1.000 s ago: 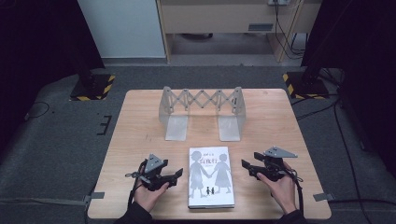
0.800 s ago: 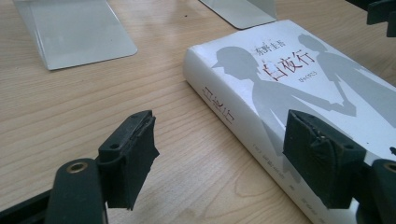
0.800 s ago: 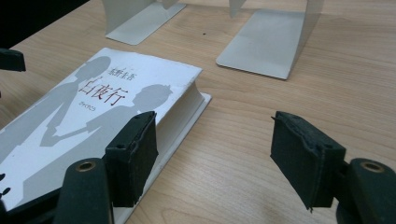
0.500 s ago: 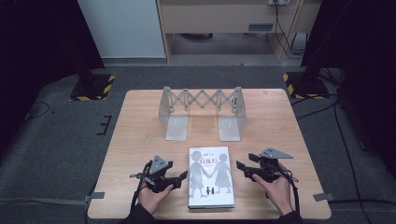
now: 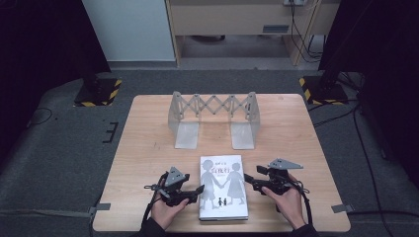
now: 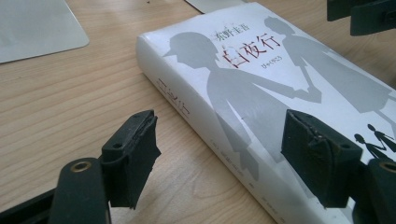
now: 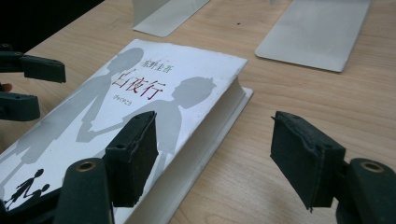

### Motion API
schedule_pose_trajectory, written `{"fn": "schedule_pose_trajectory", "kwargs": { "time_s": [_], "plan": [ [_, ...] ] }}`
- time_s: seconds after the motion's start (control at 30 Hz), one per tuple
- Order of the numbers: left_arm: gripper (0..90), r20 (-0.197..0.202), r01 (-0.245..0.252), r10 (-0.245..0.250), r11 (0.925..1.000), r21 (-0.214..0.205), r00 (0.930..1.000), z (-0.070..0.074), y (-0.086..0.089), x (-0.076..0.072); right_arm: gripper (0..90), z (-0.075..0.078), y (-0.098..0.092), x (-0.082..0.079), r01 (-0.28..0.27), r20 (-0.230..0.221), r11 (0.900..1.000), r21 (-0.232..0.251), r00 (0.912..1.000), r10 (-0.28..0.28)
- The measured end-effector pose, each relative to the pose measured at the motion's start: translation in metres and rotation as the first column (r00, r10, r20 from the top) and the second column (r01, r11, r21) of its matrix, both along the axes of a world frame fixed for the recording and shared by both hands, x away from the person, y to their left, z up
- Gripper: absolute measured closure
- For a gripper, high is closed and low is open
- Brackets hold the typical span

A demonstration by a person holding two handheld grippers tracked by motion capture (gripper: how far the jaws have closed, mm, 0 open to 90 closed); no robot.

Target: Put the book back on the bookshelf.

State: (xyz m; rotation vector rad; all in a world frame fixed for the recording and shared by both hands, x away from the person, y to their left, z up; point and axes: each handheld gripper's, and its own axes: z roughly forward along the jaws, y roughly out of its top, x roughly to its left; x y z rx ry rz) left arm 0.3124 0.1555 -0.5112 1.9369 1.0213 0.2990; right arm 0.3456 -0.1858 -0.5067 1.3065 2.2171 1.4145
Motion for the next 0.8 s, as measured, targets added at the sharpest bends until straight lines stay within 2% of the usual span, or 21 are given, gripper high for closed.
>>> {"fn": "schedule_pose_trajectory", "kwargs": {
  "time_s": [0.23, 0.33, 0.63, 0.8],
  "plan": [
    [26.5, -0.006, 0.027, -0.027, 0.9995, 0.015, 0.9996, -0.003, -0.007, 0.000, 32.4, -0.003, 0.006, -0.001, -0.022, -0.010, 0.9997, -0.008, 0.9997, 0.022],
    [26.2, -0.011, 0.030, -0.030, 0.9995, 0.005, 0.9995, -0.004, -0.009, 0.000, 32.7, -0.006, 0.012, -0.002, -0.036, -0.033, 0.9993, 0.010, 0.9988, 0.037],
    [24.9, -0.026, 0.042, -0.042, 0.9989, -0.022, 0.9988, -0.006, -0.011, 0.001, 32.6, -0.013, 0.025, -0.002, -0.067, -0.052, 0.9977, -0.005, 0.9964, 0.067],
    [25.0, -0.034, 0.062, -0.064, 0.9973, -0.039, 0.9974, -0.008, -0.013, 0.001, 32.0, -0.015, 0.028, -0.002, -0.068, -0.065, 0.9975, 0.019, 0.9955, 0.069]
  ]
}}
